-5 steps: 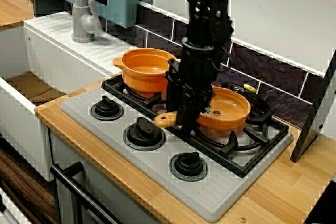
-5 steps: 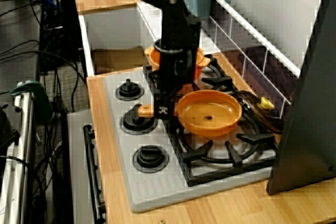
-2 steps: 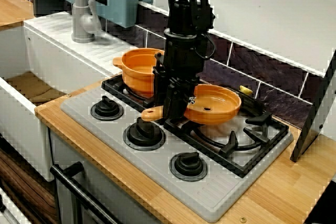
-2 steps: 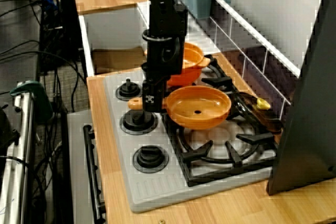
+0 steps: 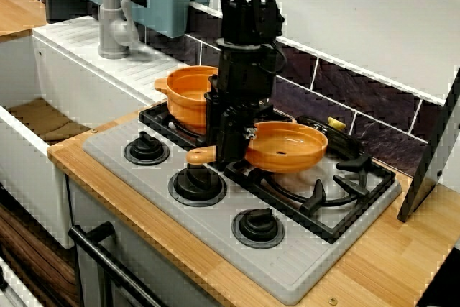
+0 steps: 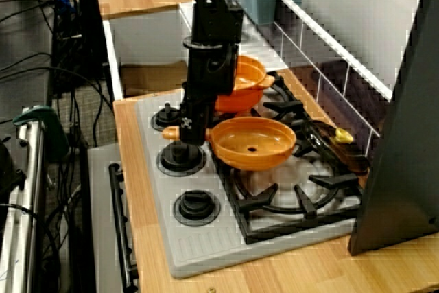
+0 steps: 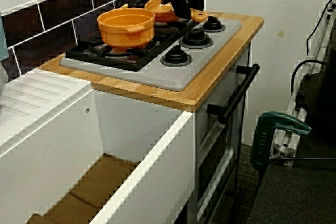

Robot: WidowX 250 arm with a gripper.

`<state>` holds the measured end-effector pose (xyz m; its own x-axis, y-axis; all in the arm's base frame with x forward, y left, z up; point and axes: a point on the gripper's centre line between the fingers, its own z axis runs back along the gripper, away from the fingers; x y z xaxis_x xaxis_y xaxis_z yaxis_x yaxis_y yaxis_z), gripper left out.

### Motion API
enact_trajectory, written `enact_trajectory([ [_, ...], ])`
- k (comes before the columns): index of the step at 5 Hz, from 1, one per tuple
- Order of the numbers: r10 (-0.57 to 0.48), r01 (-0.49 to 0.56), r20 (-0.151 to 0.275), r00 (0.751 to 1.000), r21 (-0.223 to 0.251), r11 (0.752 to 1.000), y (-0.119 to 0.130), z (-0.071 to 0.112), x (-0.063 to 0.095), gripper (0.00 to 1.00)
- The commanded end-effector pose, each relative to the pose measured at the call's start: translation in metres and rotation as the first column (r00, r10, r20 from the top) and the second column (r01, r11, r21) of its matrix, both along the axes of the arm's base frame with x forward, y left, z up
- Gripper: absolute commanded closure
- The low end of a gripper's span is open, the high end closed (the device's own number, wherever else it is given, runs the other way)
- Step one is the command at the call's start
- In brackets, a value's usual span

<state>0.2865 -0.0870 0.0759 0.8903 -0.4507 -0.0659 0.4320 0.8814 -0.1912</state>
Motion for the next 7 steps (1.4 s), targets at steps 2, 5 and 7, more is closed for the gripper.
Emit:
enact_trajectory([
  [2, -0.067, 0.074, 0.087, 0.994, -0.08, 0.994, -0.0003, 0.0228, 0.0135, 1.0],
  [5, -0.141, 0.152, 0.071, 0.987, -0.173, 0.973, 0.007, 0.0253, 0.0147, 1.0],
  [7, -0.156, 0.166, 0.067, 0.986, -0.191, 0.967, 0.0074, 0.0255, 0.0163, 1.0],
])
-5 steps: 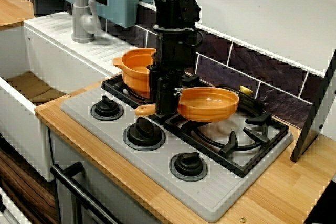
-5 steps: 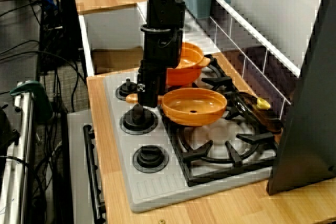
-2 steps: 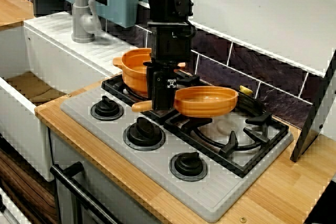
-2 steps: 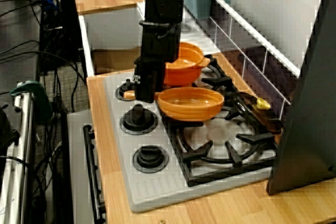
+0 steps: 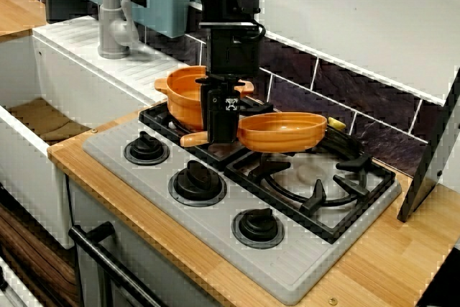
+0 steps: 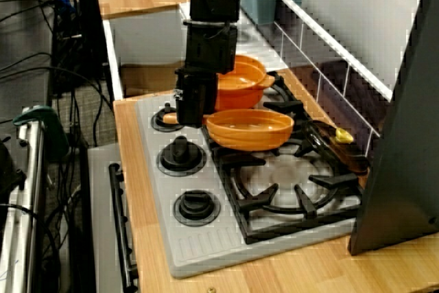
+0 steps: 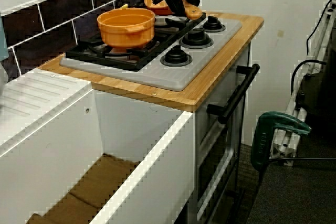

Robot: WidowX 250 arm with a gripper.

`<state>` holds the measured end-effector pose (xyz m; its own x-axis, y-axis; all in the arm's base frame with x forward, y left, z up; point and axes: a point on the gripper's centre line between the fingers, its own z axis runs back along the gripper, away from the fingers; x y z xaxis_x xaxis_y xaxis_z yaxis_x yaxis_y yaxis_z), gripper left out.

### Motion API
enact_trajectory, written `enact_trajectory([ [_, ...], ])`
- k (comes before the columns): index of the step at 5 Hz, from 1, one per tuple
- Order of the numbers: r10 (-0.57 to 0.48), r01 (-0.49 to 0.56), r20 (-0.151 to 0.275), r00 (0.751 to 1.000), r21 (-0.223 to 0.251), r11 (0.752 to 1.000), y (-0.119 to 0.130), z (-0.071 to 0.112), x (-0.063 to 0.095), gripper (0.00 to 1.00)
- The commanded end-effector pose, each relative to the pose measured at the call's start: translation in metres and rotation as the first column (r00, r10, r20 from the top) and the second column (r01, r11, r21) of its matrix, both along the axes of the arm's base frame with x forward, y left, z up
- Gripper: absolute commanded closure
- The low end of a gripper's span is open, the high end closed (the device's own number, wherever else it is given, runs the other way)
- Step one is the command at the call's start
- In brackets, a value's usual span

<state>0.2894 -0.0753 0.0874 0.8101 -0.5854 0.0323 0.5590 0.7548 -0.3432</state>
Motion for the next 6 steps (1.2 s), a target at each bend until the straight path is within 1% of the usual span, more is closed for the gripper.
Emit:
enact_trajectory([
  [1, -0.011, 0.012, 0.044, 0.999, -0.022, 1.0, -0.004, 0.014, 0.014, 1.0],
  [3, -0.015, 0.016, 0.04, 0.999, -0.023, 1.0, -0.003, 0.015, 0.017, 1.0],
  [4, -0.008, 0.008, 0.043, 0.999, -0.007, 1.0, -0.005, 0.014, 0.019, 1.0],
  [5, 0.032, -0.037, 0.063, 0.998, 0.08, 0.996, -0.017, 0.008, 0.023, 1.0],
  [6, 0.056, -0.072, 0.105, 0.993, 0.152, 0.986, -0.025, 0.008, 0.02, 1.0],
])
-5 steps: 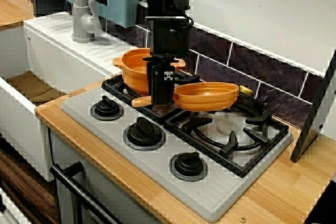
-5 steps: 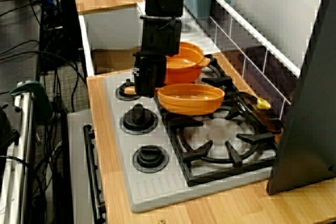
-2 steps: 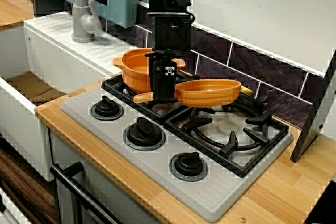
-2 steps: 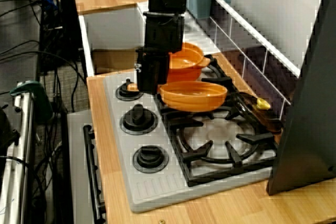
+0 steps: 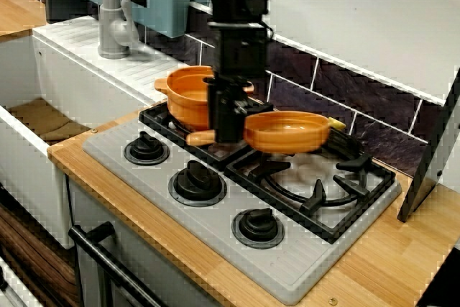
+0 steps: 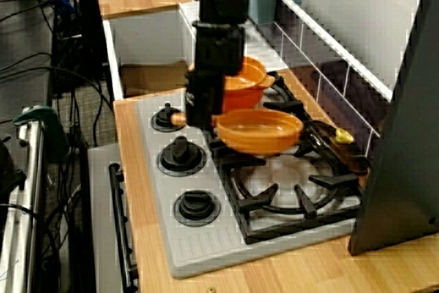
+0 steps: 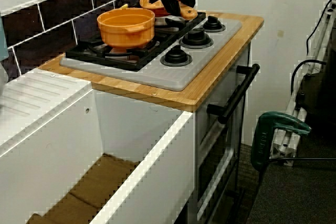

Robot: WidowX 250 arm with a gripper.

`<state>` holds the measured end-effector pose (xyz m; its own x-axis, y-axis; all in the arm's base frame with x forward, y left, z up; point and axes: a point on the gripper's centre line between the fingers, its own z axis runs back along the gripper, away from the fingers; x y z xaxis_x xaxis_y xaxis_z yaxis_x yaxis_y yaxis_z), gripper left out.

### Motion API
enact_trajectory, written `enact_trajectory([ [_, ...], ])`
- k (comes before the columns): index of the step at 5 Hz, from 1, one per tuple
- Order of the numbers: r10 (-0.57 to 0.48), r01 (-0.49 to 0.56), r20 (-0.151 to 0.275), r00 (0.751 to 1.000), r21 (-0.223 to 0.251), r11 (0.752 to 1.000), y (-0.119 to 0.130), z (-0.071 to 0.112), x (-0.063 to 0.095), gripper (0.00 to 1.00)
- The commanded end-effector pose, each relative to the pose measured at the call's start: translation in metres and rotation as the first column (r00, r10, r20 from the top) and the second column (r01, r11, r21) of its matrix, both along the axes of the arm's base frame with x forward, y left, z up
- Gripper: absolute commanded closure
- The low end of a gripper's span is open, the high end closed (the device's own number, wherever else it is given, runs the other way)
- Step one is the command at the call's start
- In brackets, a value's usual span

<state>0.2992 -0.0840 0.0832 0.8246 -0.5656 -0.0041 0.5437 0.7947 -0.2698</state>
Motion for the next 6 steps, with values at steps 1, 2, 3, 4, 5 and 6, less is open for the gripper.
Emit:
enact_trajectory([
  [1, 0.028, -0.037, 0.095, 0.995, 0.092, 0.995, -0.021, 0.011, 0.009, 1.0],
  [2, 0.024, -0.034, 0.096, 0.995, 0.105, 0.994, -0.024, 0.01, 0.009, 1.0],
  [3, 0.036, -0.047, 0.096, 0.995, 0.121, 0.992, -0.025, 0.008, 0.012, 1.0],
  [4, 0.051, -0.067, 0.108, 0.993, 0.151, 0.986, -0.028, 0.005, 0.014, 1.0],
  [5, 0.059, -0.077, 0.112, 0.992, 0.164, 0.983, -0.029, 0.004, 0.015, 1.0],
  [6, 0.053, -0.073, 0.116, 0.992, 0.18, 0.981, -0.031, 0.003, 0.016, 0.73],
])
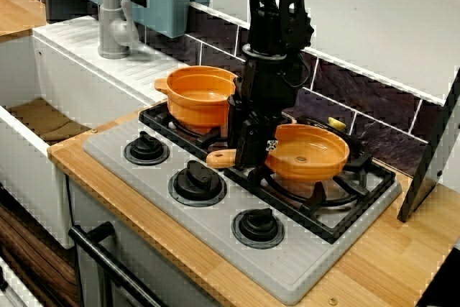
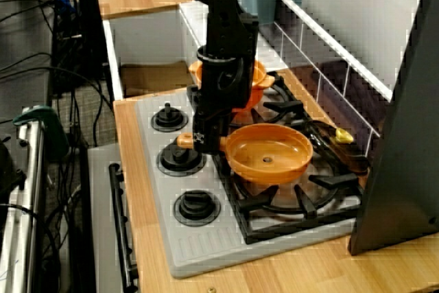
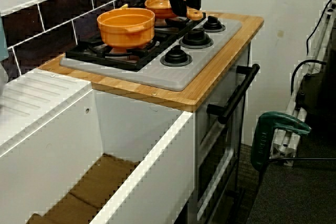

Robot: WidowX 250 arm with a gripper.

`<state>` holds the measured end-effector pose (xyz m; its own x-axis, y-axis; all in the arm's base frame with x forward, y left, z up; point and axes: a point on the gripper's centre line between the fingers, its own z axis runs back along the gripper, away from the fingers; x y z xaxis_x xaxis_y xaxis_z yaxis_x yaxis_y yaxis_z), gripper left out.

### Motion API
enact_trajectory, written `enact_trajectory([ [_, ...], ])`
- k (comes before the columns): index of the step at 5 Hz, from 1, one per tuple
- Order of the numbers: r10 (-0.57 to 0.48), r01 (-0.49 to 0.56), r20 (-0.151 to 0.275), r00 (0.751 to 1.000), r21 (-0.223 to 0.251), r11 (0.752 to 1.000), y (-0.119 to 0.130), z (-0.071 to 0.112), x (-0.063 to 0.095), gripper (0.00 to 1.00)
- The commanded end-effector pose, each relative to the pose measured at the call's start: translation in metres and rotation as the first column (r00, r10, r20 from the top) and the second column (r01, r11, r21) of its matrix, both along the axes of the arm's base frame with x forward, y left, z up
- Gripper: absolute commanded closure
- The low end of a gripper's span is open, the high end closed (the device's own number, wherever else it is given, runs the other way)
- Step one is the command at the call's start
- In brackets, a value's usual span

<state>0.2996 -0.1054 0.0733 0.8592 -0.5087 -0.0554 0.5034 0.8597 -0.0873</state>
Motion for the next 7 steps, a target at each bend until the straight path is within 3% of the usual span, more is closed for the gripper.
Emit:
enact_trajectory([
  [1, -0.006, 0.005, 0.053, 0.999, 0.009, 1.0, -0.009, 0.013, 0.015, 0.0],
  [4, -0.009, 0.009, 0.062, 0.998, 0.002, 1.0, -0.005, 0.016, 0.013, 0.0],
  [7, -0.004, 0.009, 0.104, 0.995, -0.042, 0.999, 0.012, 0.029, 0.003, 0.0],
])
